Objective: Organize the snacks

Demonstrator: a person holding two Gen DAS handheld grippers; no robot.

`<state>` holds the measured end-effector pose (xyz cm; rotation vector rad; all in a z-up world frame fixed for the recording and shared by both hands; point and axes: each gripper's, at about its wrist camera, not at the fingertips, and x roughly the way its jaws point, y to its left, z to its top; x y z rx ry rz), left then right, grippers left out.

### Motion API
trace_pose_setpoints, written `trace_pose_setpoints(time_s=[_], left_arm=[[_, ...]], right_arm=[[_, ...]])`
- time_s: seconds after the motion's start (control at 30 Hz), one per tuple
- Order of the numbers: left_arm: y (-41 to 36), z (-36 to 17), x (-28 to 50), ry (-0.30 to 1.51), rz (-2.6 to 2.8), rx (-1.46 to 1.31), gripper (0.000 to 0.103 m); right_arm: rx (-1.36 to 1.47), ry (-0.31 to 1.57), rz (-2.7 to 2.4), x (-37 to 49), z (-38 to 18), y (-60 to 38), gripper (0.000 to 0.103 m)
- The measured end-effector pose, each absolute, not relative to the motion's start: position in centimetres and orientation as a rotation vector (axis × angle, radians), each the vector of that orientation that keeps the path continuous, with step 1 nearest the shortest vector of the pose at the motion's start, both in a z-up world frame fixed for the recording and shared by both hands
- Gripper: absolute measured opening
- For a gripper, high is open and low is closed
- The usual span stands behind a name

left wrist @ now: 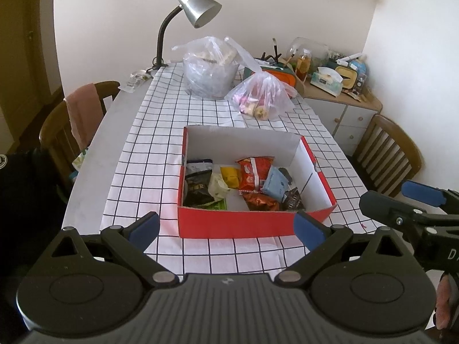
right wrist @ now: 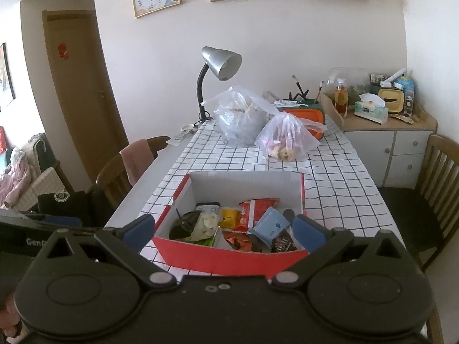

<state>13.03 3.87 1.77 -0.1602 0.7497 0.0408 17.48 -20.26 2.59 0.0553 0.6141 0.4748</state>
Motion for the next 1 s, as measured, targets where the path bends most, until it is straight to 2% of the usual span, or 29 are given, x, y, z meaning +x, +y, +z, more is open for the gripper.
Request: trace_pose_setpoints(time_s=[1.0], left_arm=[[2.96,1.81,12.36,0.749,0.015,-0.174,0.1]], right_arm=[[0.085,0.639,0.443,17.11,1.9,-21.1,0.103]])
